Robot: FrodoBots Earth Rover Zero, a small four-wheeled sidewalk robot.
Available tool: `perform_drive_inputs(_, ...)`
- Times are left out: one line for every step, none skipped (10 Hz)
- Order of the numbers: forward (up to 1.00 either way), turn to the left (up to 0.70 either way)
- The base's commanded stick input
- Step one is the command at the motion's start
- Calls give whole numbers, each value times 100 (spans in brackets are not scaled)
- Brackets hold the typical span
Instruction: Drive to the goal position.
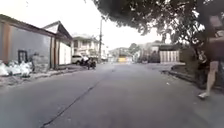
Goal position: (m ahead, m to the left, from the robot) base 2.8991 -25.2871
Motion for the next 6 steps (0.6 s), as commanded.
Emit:
perform_drive_inputs(100,-39)
perform_drive_inputs(100,-33)
perform_drive_inputs(100,-14)
perform_drive_inputs(100,0)
perform_drive_inputs(100,0)
perform_drive_inputs(100,0)
